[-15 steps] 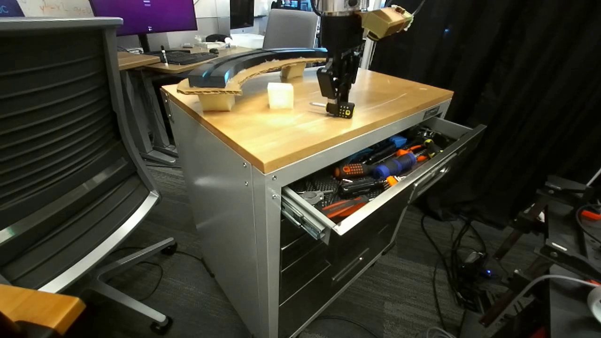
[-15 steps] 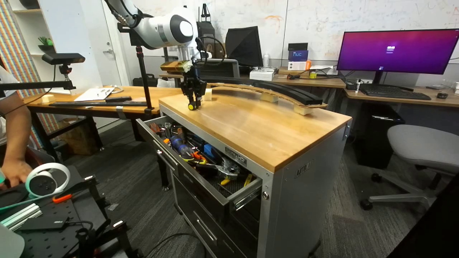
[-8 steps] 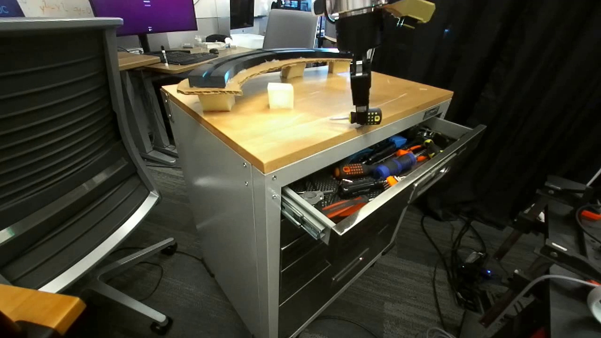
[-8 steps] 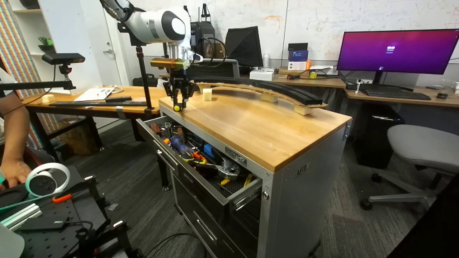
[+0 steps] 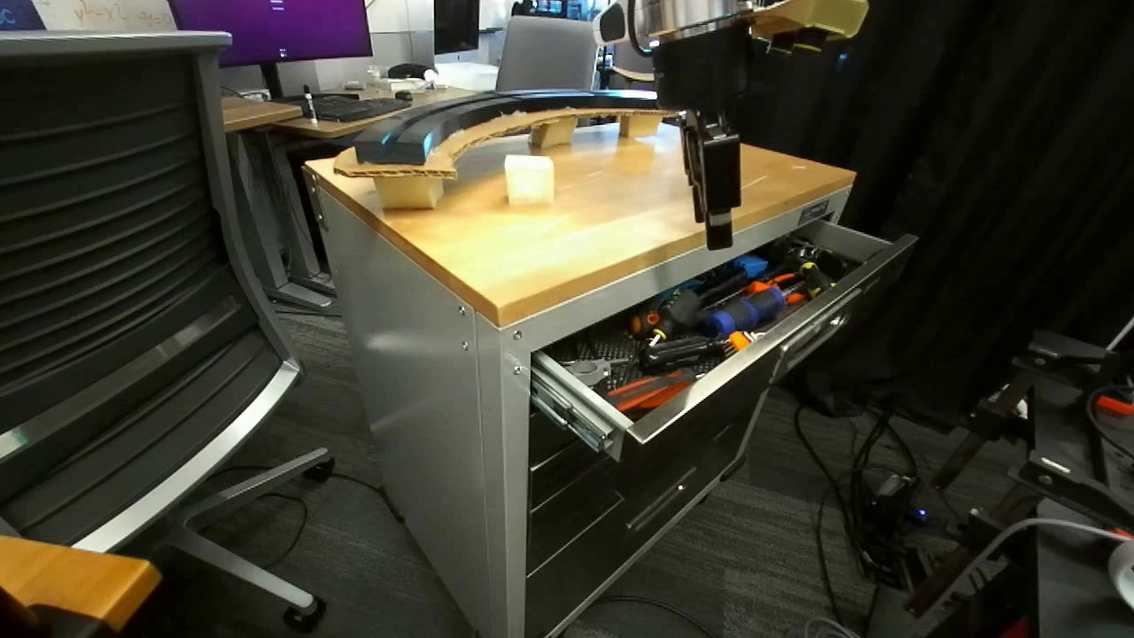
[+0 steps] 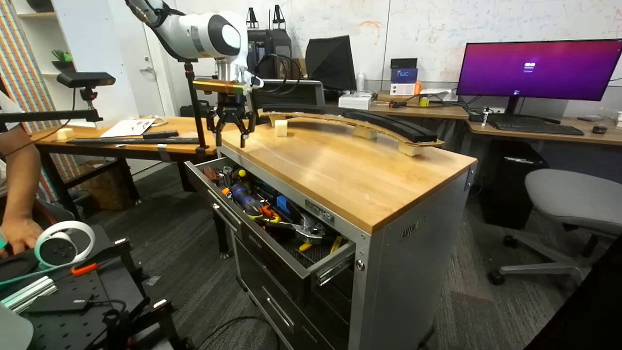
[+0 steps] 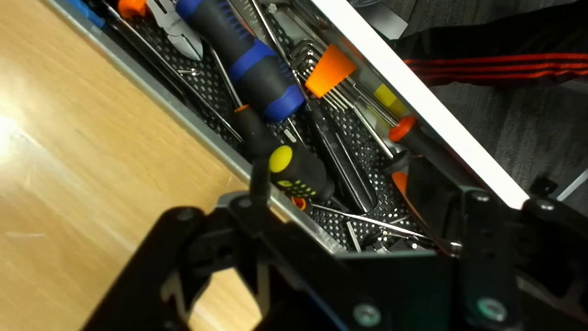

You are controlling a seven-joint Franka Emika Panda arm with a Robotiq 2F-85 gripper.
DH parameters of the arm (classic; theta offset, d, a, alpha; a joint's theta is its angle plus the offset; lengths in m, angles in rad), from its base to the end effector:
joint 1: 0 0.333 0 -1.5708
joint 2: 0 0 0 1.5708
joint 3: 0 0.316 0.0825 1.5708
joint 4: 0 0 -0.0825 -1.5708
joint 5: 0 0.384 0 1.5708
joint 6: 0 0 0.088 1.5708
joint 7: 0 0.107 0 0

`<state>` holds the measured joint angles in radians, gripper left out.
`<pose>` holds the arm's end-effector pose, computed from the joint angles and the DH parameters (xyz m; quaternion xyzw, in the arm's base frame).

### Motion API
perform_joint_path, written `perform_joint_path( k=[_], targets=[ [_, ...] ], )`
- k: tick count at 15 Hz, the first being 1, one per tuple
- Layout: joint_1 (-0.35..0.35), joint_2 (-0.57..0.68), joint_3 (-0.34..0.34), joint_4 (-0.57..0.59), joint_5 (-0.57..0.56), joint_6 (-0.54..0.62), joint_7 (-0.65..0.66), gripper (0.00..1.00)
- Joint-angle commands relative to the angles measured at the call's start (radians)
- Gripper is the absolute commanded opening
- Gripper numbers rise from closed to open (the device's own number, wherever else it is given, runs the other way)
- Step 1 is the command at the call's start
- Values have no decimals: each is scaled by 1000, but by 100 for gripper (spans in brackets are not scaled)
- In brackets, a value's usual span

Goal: Put the screwdriver in the open drawer and then close the drawer

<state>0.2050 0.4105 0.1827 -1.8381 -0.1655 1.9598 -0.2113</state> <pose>0.5684 0.2141 0.2894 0.9332 0.3295 -0.1355 0.0465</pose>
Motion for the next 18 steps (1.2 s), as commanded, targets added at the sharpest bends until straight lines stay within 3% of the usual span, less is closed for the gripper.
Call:
perform_joint_path(
  k=[1,10,11,12,14,18],
  targets=[
    [28,-44,-36,-72,-50,-11,177,100],
    [-39,-221,-118,-415,11,-13,525,100],
    [-48,-222,-132,-435,10,-6,561,97],
    [-66,-195,-144,-442,30,0,575,75],
    [-88,-160,-163,-465,62,55,632,71],
    [-107,-111,-187,-478,126,240,730,40]
  ],
)
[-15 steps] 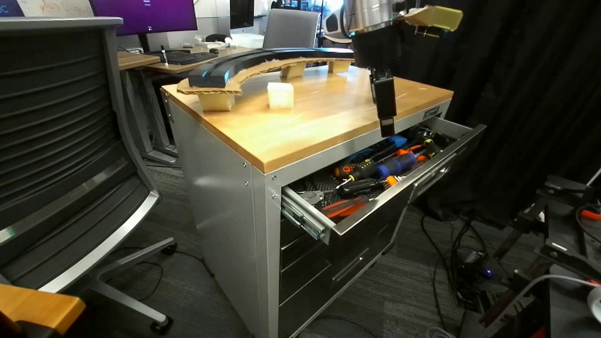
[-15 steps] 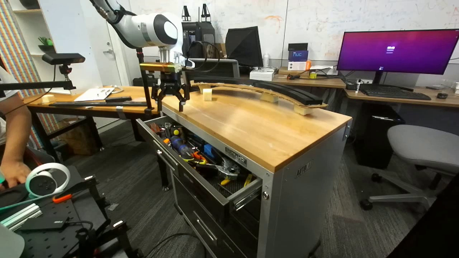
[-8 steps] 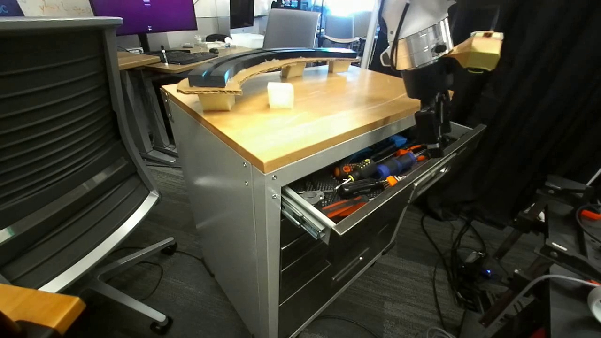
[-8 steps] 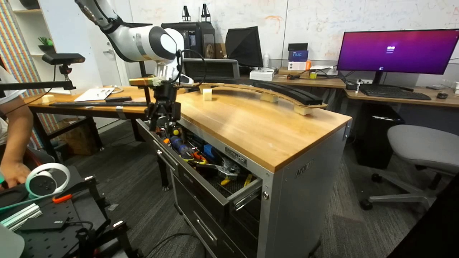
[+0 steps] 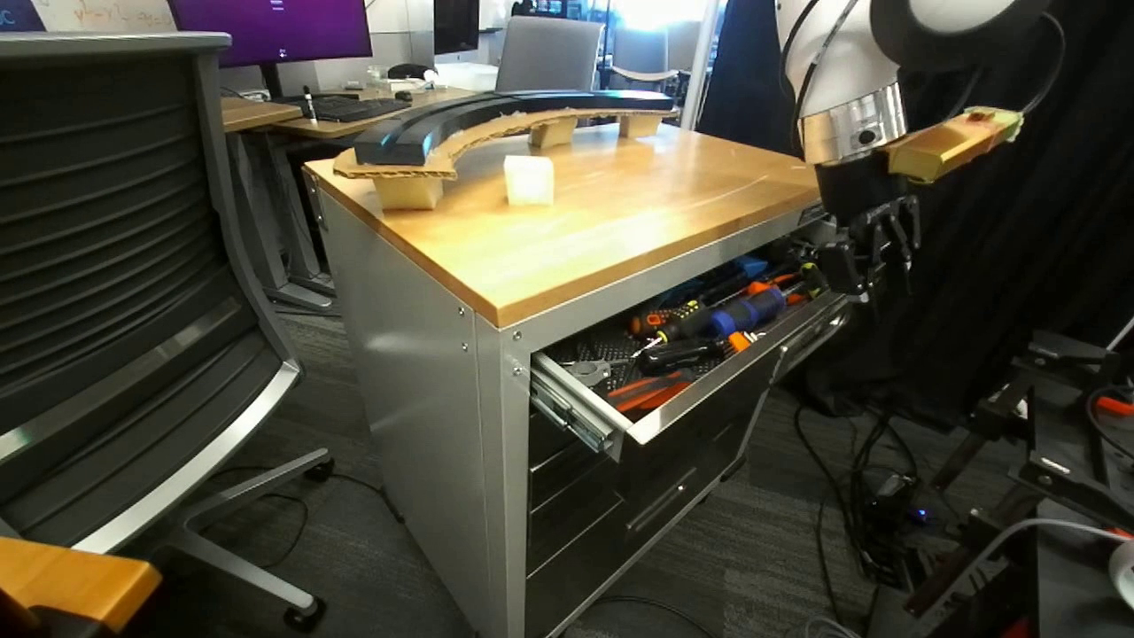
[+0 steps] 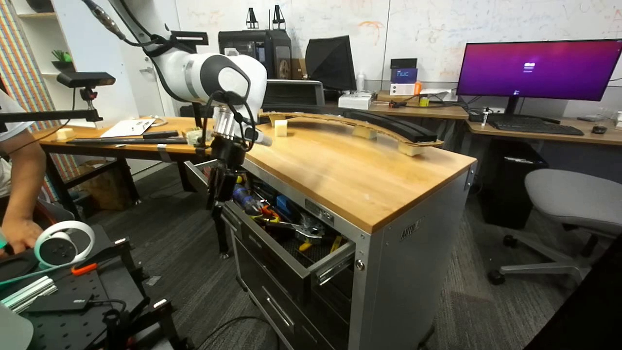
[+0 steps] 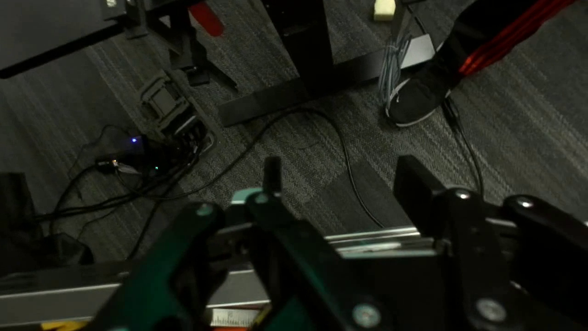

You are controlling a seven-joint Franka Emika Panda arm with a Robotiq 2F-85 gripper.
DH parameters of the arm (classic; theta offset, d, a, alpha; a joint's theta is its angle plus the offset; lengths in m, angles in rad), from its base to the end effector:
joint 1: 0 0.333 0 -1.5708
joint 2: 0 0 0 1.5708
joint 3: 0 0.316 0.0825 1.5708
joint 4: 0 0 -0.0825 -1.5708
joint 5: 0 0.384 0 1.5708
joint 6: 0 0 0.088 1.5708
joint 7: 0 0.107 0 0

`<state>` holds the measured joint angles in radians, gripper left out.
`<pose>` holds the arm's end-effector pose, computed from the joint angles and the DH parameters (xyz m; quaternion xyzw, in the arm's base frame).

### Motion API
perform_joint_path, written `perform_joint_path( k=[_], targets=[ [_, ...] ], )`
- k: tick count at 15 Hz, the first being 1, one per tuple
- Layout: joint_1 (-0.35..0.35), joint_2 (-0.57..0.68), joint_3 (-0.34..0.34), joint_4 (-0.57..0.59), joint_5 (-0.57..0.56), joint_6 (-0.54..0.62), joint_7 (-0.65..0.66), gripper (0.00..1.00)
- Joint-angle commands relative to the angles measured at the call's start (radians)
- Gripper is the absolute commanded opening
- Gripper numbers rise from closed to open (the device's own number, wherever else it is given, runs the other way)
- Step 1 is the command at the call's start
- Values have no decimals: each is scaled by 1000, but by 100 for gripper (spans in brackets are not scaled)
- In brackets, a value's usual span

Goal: Put the screwdriver in the open drawer and then close the drawer

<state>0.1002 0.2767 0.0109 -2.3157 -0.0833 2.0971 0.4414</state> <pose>0.4608 0.0476 0.1941 0.9603 -0.1304 -0.2279 0.0940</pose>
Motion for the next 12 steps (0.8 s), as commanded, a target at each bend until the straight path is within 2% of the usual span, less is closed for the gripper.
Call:
perform_joint_path(
  k=[1,5,6,9,12],
  targets=[
    [-6,27,-22,4,59,138,96,32],
    [12,32,-42,28,59,227,209,3],
    [19,40,-49,37,42,256,249,0],
    [34,64,-69,48,12,354,369,0],
    [46,124,-85,65,-16,376,446,0]
  ],
)
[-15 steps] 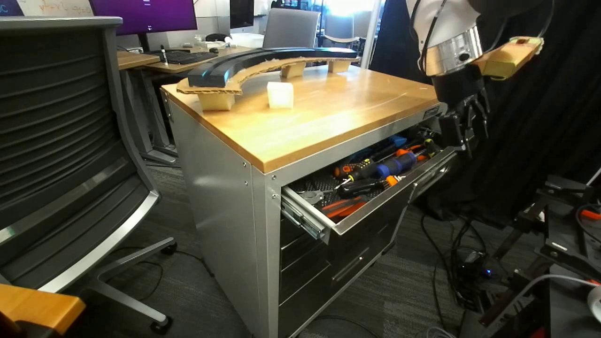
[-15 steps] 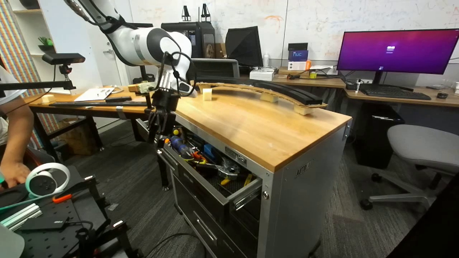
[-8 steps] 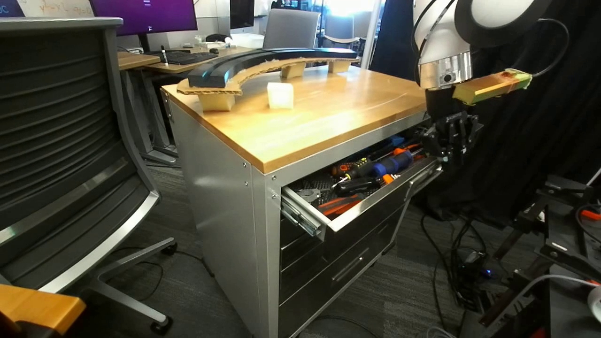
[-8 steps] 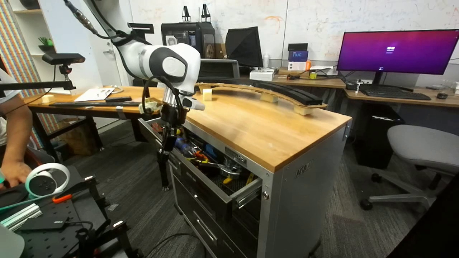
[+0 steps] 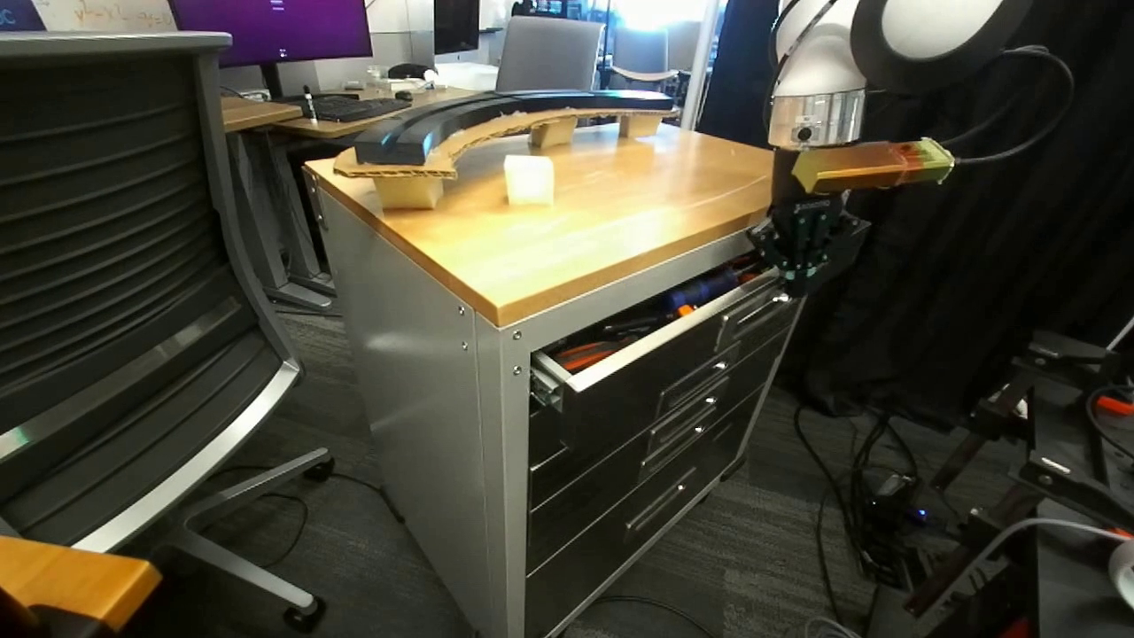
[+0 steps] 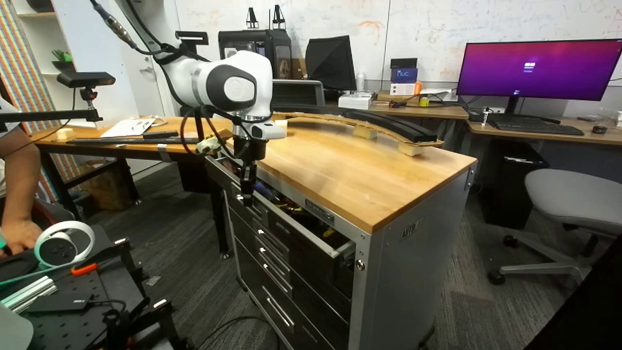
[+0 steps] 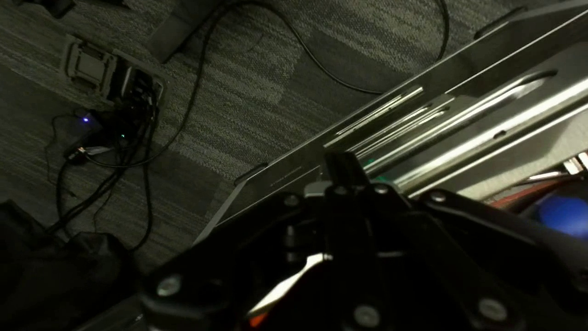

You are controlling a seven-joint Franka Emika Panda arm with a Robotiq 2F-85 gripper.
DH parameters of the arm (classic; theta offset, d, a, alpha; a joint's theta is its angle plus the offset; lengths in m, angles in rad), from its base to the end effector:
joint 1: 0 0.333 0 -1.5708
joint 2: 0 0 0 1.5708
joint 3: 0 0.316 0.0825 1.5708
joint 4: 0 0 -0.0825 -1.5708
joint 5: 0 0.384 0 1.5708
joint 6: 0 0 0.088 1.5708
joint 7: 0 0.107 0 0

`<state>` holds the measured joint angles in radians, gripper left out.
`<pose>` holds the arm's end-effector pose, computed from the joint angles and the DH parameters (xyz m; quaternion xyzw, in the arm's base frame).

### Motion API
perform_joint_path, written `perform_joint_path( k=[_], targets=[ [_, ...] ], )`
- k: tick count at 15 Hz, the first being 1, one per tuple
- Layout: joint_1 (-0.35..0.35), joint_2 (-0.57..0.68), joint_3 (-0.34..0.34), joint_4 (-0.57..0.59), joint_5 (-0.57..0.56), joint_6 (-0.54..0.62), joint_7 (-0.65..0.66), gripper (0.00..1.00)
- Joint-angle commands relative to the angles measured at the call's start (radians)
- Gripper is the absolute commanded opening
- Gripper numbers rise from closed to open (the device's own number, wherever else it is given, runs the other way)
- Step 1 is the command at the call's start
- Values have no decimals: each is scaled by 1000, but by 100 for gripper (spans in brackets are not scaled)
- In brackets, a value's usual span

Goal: Put the screwdriver in the open drawer and then close the drawer

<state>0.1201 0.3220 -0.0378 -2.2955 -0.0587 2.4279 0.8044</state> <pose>0.5065 0.0409 0.1939 0.9394 -0.3287 -0.0756 0.0614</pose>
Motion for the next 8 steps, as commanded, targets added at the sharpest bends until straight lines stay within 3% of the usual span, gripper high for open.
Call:
perform_joint_path(
  k=[1,8],
  targets=[
    [31,91,-46,51,-57,43,111,0],
    [97,117,-96,112,-234,62,284,0]
  ],
)
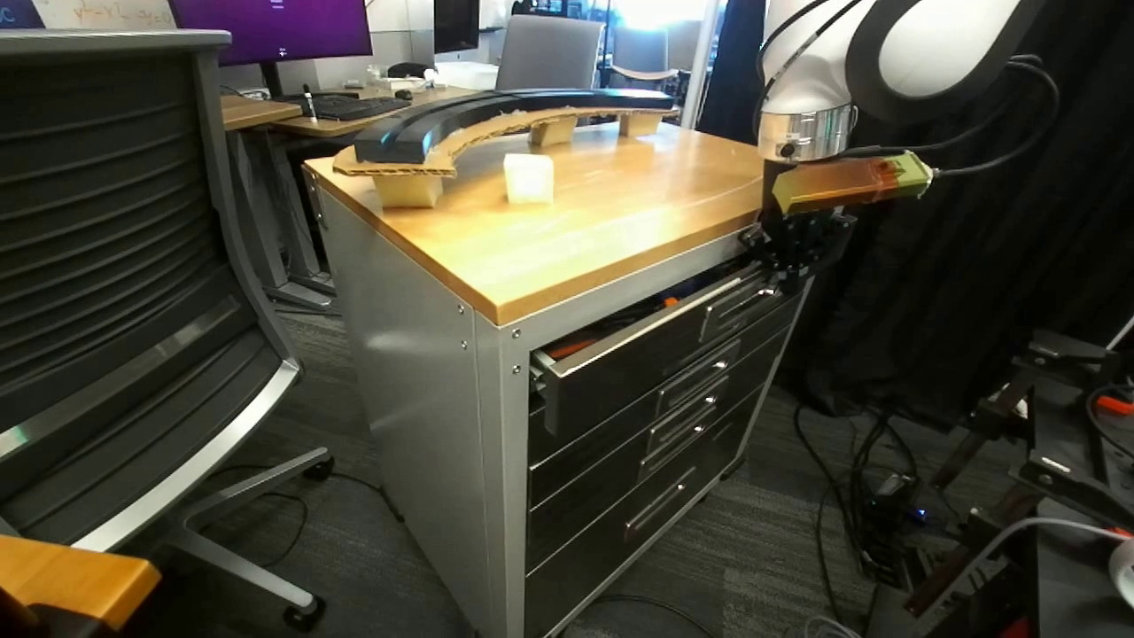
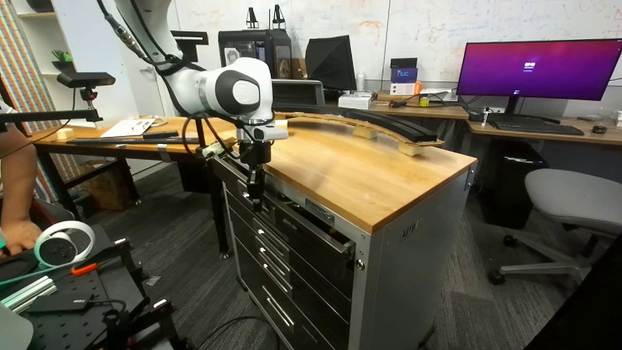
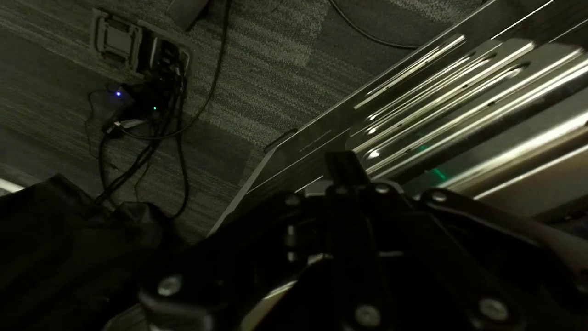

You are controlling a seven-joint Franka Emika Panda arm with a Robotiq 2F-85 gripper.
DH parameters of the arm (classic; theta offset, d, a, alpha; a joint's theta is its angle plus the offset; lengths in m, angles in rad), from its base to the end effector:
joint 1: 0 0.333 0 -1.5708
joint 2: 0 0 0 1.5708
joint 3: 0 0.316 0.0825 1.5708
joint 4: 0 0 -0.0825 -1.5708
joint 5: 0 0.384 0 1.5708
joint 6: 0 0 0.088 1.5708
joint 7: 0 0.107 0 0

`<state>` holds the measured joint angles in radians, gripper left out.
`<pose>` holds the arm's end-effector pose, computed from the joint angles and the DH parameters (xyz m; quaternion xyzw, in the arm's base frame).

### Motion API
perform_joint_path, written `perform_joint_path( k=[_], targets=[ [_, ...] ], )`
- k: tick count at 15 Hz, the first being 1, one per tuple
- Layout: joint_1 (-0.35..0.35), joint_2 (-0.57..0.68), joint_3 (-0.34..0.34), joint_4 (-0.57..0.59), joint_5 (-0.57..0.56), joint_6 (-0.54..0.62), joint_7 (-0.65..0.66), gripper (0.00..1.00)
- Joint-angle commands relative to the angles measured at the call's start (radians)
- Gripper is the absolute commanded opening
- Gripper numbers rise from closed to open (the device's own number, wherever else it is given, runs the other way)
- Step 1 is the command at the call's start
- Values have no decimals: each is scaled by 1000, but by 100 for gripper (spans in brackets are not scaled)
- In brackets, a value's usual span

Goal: Put the screwdriver in the open drawer and then close the drawer

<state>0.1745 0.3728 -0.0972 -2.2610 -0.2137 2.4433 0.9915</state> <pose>0.5158 0.0377 0.1810 0.9263 -0.3560 -0.0419 0.1158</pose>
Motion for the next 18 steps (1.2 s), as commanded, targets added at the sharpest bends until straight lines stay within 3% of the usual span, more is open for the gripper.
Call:
perform_joint_path(
  k=[1,5,9,13,16,17,18],
  targets=[
    [48,64,-39,78,-103,47,118,0],
    [81,-30,-24,-9,-218,117,174,0],
    [60,-77,19,-91,-193,266,70,0],
    [73,-113,-15,-149,-242,400,3,0],
    [83,-129,-44,-181,-343,498,2,0],
    [77,-146,-41,-190,-357,501,-15,26],
    [46,-178,-4,-207,-330,464,-80,28]
  ],
)
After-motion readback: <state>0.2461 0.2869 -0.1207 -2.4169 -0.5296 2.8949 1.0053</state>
